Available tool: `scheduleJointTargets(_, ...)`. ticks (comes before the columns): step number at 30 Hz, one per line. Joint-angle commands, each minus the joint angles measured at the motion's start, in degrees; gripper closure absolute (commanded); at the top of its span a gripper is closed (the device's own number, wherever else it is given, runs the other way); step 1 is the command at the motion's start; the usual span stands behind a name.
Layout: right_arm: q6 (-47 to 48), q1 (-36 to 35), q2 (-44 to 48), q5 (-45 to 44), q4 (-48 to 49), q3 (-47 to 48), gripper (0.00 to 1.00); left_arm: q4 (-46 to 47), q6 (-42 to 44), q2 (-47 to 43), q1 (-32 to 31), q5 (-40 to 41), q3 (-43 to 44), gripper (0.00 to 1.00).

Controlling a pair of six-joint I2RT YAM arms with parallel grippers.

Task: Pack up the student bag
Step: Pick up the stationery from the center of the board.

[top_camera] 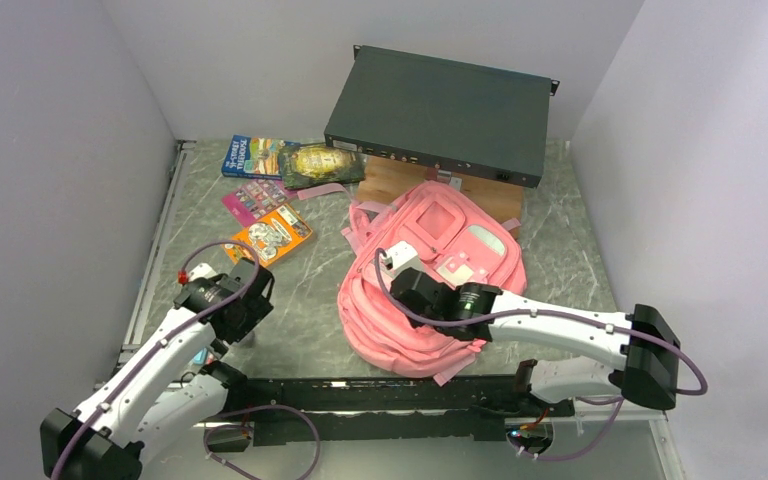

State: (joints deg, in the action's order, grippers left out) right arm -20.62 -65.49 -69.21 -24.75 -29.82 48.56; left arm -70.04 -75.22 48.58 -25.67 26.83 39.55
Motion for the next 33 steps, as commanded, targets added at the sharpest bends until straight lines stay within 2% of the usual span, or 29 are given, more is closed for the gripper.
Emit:
scheduleJointTargets(1, 2.14, 1.32, 5.12, 2.52, 4.8, -0.62, 1.0, 4.68, 4.6, -0.11, 7.49, -2.95, -2.71, 0.0)
scheduleJointTargets(8, 2.61, 1.93, 7.03, 3.45, 5.41, -0.42, 1.0, 10.11, 8.84, 1.07, 15.9, -5.99, -5.77, 0.0)
scheduleJointTargets(16, 2.66, 2.18, 8.65, 3.82, 5.39, -0.57, 1.0, 15.66, 8.35, 3.09, 17.23, -5.25, -8.52, 0.03)
scheduleJointTargets(19, 2.63, 2.21, 9.25, 3.75, 5.32, -0.64, 1.0, 18.0, 8.2, 3.28, 17.33, -6.0, -9.79, 0.13)
scheduleJointTargets(22, 2.53, 2.2, 9.12, 3.17, 4.52, -0.17, 1.0, 18.97, 8.79, 3.04, 17.32, -6.29, -10.1, 0.18)
scheduleJointTargets(24, 2.45, 2.17, 9.09, 2.53, 3.98, 0.16, 1.0, 20.19, 10.68, 2.66, 17.32, -6.92, -10.11, 0.3)
scheduleJointTargets(26, 2.37, 2.21, 9.09, 1.88, 3.54, 0.5, 1.0, 20.42, 12.01, 2.35, 17.32, -7.49, -9.75, 0.33)
scheduleJointTargets(29, 2.13, 2.21, 8.87, 1.24, 3.04, 1.05, 1.0, 20.48, 14.44, 1.78, 17.32, -8.61, -8.64, 0.45)
scheduleJointTargets(31, 1.93, 2.21, 8.75, 1.1, 3.2, 1.04, 1.0, 20.03, 16.61, 1.43, 17.32, -9.55, -7.45, 0.5)
scheduleJointTargets(33, 1.59, 2.3, 8.51, 1.4, 3.41, 0.88, 1.0, 20.21, 18.89, 0.84, 17.32, -10.78, -6.18, 0.51)
